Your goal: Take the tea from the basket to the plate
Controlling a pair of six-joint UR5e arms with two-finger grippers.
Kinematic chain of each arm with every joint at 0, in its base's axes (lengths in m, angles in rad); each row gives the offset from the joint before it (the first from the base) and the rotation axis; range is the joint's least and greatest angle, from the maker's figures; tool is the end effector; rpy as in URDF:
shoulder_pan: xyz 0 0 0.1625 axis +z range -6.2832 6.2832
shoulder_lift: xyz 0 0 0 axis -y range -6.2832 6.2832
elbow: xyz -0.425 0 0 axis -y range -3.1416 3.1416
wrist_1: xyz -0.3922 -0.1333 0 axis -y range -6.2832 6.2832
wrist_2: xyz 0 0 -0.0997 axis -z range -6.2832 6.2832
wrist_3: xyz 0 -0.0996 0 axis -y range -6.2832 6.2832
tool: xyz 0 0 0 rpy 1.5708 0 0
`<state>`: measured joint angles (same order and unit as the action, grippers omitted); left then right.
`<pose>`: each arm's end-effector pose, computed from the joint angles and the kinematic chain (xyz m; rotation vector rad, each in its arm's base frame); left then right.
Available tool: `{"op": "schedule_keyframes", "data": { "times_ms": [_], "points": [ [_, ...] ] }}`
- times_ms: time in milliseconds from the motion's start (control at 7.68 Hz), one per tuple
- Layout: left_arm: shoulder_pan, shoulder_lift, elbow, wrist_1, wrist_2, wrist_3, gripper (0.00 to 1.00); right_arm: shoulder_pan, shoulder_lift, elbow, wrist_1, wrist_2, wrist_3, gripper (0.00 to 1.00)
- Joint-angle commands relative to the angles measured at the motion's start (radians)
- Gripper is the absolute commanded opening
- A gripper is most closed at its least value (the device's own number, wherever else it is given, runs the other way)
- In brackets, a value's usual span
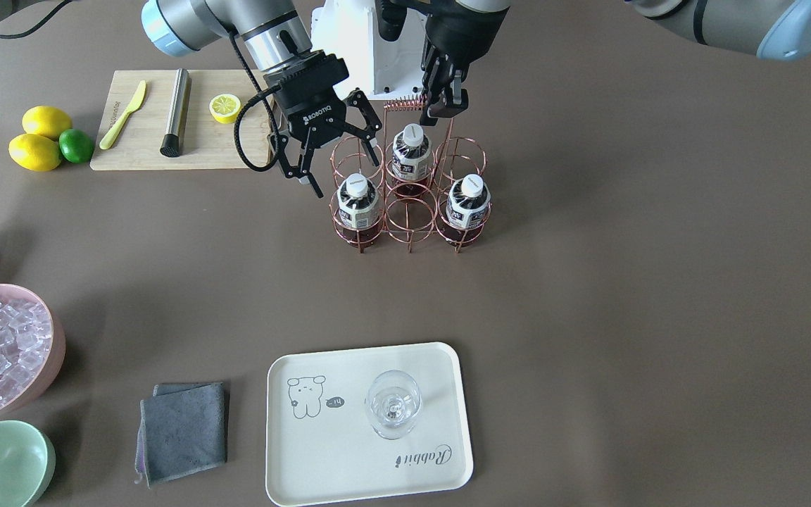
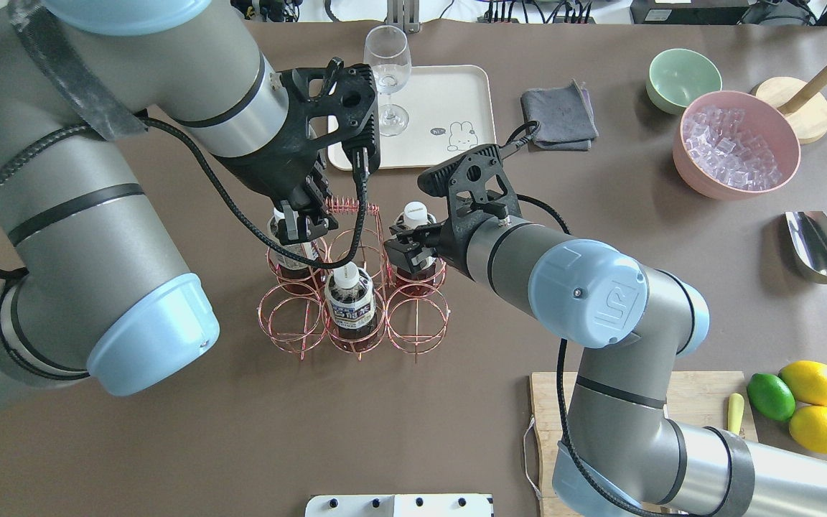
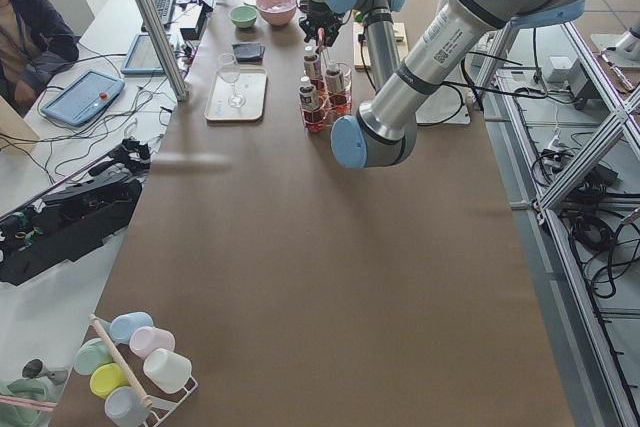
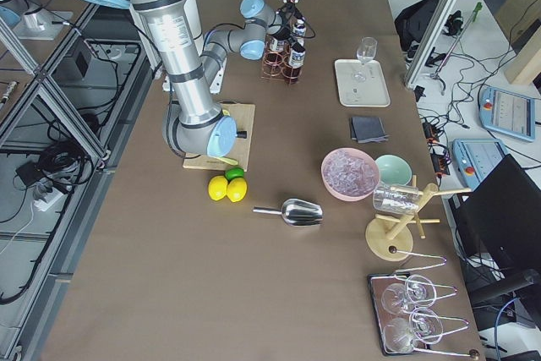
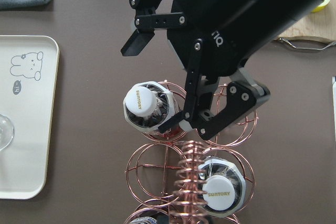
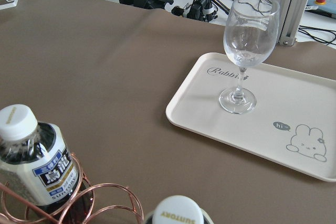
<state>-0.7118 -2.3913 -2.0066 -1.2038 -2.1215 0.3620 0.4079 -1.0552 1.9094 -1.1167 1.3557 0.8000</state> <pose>0.3717 -0.4279 0.0554 0.7760 0.7734 1.3520 -0.4775 -0.3747 0.1655 0.8771 -0.9816 -0.1683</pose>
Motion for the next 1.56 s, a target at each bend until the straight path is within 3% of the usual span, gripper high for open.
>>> {"op": "schedule_keyframes", "data": {
  "times_ms": [0,130,651,1042,1433],
  "points": [
    [0.0,0.0,-0.004,0.001,-0.002,0.0,0.0,0.005,0.0,-0.003,0.0,0.0,-0.01,0.83],
    [0.0,0.003,-0.009,0.001,-0.002,0.0,0.0,0.008,-0.002,-0.003,0.0,0.0,-0.01,0.72],
    [0.0,0.004,-0.012,0.0,-0.002,0.0,0.0,0.009,0.003,-0.004,-0.005,-0.001,0.001,0.72],
    [0.002,0.004,-0.011,0.0,0.0,0.0,0.0,0.014,0.078,-0.016,-0.099,0.0,0.004,0.72],
    [0.002,0.012,-0.009,-0.013,0.0,0.0,0.0,-0.003,0.066,-0.018,-0.1,-0.001,0.005,0.72]
  ]
}}
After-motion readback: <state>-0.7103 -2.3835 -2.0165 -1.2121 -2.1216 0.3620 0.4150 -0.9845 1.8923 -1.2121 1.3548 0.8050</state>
